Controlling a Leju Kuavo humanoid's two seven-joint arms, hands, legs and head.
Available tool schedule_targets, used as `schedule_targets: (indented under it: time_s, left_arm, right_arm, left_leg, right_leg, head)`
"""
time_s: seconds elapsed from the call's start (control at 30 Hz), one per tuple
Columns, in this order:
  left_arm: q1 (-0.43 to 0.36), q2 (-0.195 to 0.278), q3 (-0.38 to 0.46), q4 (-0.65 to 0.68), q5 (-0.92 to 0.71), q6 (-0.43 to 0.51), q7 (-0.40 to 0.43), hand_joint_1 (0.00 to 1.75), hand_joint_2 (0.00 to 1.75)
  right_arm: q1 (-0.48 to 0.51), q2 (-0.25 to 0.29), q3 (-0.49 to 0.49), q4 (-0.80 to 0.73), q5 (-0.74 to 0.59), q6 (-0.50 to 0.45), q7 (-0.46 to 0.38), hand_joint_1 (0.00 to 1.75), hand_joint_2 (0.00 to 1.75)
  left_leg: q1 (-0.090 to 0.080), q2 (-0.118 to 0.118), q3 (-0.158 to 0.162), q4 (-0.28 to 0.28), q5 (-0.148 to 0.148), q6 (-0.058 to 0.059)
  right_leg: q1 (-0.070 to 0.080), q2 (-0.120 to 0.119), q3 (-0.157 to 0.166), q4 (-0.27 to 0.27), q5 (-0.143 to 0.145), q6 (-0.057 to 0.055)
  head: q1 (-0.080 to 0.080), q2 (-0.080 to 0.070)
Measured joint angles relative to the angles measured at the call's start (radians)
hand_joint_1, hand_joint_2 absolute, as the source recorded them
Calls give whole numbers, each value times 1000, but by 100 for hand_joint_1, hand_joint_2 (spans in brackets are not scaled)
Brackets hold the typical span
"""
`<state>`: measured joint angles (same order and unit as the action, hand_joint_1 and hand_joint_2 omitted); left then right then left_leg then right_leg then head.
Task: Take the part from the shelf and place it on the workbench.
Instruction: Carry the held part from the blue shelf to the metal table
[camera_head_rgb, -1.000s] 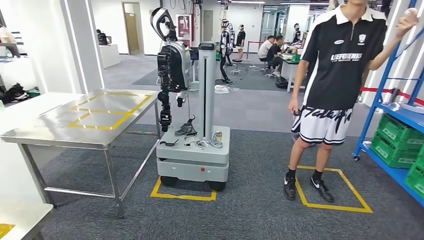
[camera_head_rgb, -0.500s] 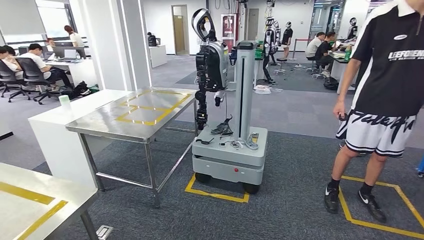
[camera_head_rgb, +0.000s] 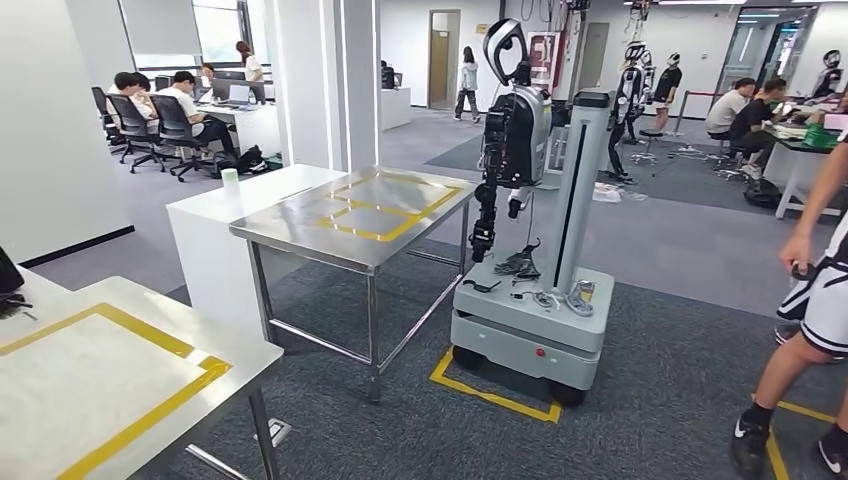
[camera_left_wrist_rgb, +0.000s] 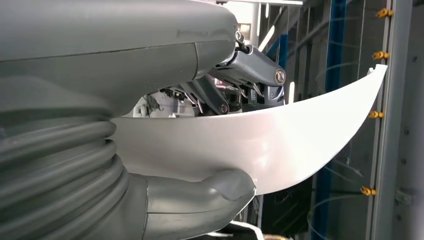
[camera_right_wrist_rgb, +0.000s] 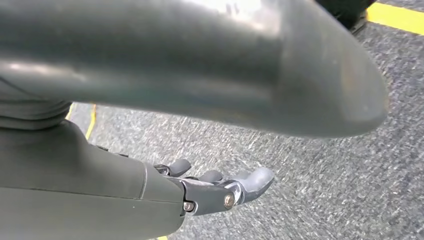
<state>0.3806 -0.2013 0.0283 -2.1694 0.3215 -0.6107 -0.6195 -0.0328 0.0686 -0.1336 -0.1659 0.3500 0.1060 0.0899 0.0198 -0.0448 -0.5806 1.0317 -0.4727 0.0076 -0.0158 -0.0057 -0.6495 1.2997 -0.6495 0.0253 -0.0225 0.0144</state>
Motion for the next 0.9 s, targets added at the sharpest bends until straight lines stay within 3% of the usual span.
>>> schedule_targets:
  time_s: [0.03, 0.07, 0.13, 0.2, 0.27, 0.33, 0.4, 0.47, 0.5, 0.53, 0.57, 0.63, 0.67, 0.7, 0.77, 0.8, 0.83, 0.9]
  left_arm:
    - [0, 0, 0, 1, 3, 0, 4, 175, 175]
    - [0, 0, 0, 1, 6, 0, 7, 175, 175]
    - [-2, 0, 0, 2, 8, -1, 12, 175, 175]
    - [-4, 0, 0, 2, 9, -3, 16, 175, 175]
    - [-4, 0, 0, 2, 10, -6, 20, 175, 175]
    - [-6, 0, 0, 4, 10, -8, 24, 175, 175]
    - [-12, 1, -2, 9, 11, -10, 25, 175, 175]
    - [-16, 2, -4, 16, 12, -12, 26, 175, 175]
    - [-16, 3, -5, 19, 12, -13, 26, 175, 175]
    - [-16, 3, -7, 23, 12, -15, 26, 175, 175]
    - [-16, 4, -8, 25, 13, -16, 25, 175, 175]
    - [-18, 5, -12, 29, 15, -19, 22, 175, 175]
    - [-20, 6, -16, 30, 17, -20, 19, 175, 175]
    - [-22, 6, -19, 31, 19, -20, 16, 175, 175]
    - [-24, 7, -24, 34, 23, -20, 13, 175, 175]
    - [-24, 8, -25, 35, 24, -21, 12, 175, 175]
    - [-25, 8, -27, 35, 24, -21, 12, 175, 175]
    - [-30, 8, -31, 39, 27, -21, 12, 175, 175]
  right_arm:
    - [0, -2, -2, 0, -2, 0, 2, 0, 0]
    - [-1, -3, -4, 0, -4, 0, 4, 0, 0]
    - [-2, -7, -10, 0, -9, 0, 9, 0, 0]
    - [-2, -9, -17, 0, -14, 2, 15, 0, 0]
    - [-4, -10, -22, 0, -17, 3, 17, 0, 0]
    - [-6, -10, -27, 0, -22, 3, 18, 0, 0]
    - [-4, -10, -33, 0, -28, 3, 20, 0, 0]
    - [1, -11, -41, 0, -33, 3, 23, 0, 0]
    - [2, -11, -44, 0, -34, 3, 24, 0, 0]
    - [2, -11, -46, 0, -36, 4, 24, 0, 0]
    - [1, -11, -47, 0, -37, 5, 24, 0, 0]
    - [0, -11, -50, 0, -41, 7, 23, 0, 0]
    - [-1, -11, -52, 0, -43, 7, 22, 0, 0]
    - [-1, -11, -55, 0, -45, 7, 21, 0, 0]
    - [-3, -11, -60, 0, -47, 7, 19, 0, 0]
    - [-4, -11, -62, 0, -47, 7, 18, 0, 0]
    - [-5, -11, -64, 0, -47, 7, 16, 0, 0]
    - [-3, -11, -67, 0, -48, 8, 14, 0, 0]
  left_leg:
    - [0, -14, 0, 1, 1, 0]
    - [0, -28, 0, 2, 1, -2]
    - [0, -54, -3, 5, 4, -10]
    - [1, -78, -9, 3, 10, -24]
    - [3, -95, -17, -4, 17, -40]
    - [0, -53, -33, 20, -1, -50]
    - [-3, 13, -75, 118, -65, -55]
    - [-2, 34, -124, 238, -124, -60]
    - [-2, 37, -130, 263, -130, -60]
    - [-2, 41, -116, 251, -117, -60]
    - [-3, 50, -83, 201, -91, -58]
    - [-8, 94, -3, 66, -44, -47]
    - [-11, 110, 23, 20, -32, -39]
    - [-15, 118, 31, -1, -28, -31]
    - [-17, 96, 26, -6, -24, -18]
    - [-15, 85, 26, -10, -21, -12]
    - [-12, 75, 28, -14, -17, -6]
    - [-6, 53, 29, -19, -9, 3]
  right_leg:
    - [0, 3, 9, -26, 27, -3]
    - [-1, 13, 35, -86, 67, -6]
    - [-3, 61, 88, -215, 121, -12]
    - [-1, 85, 107, -266, 131, -15]
    - [1, 61, 107, -270, 138, -23]
    - [-1, 35, 109, -280, 145, -38]
    - [0, 5, 109, -285, 148, -50]
    - [4, -27, 106, -284, 147, -54]
    - [5, -43, 105, -283, 147, -54]
    - [6, -58, 104, -283, 147, -54]
    - [7, -72, 105, -282, 146, -53]
    - [10, -95, 107, -277, 143, -48]
    - [12, -105, 108, -274, 141, -44]
    - [15, -114, 109, -273, 140, -38]
    - [15, -132, 113, -274, 140, -27]
    - [13, -125, 115, -272, 136, -21]
    - [11, -103, 112, -258, 123, -14]
    - [5, -37, 75, -168, 66, -5]
  head:
    - [0, 0]
    - [0, 0]
    - [0, 0]
    - [0, 0]
    - [0, 0]
    - [-1, 0]
    - [-1, 0]
    - [-2, 0]
    - [-2, 0]
    - [-2, 0]
    - [-2, 0]
    - [-1, 0]
    - [-1, 0]
    - [-1, 0]
    - [-1, 0]
    - [-1, 0]
    - [-1, 0]
    - [0, 0]
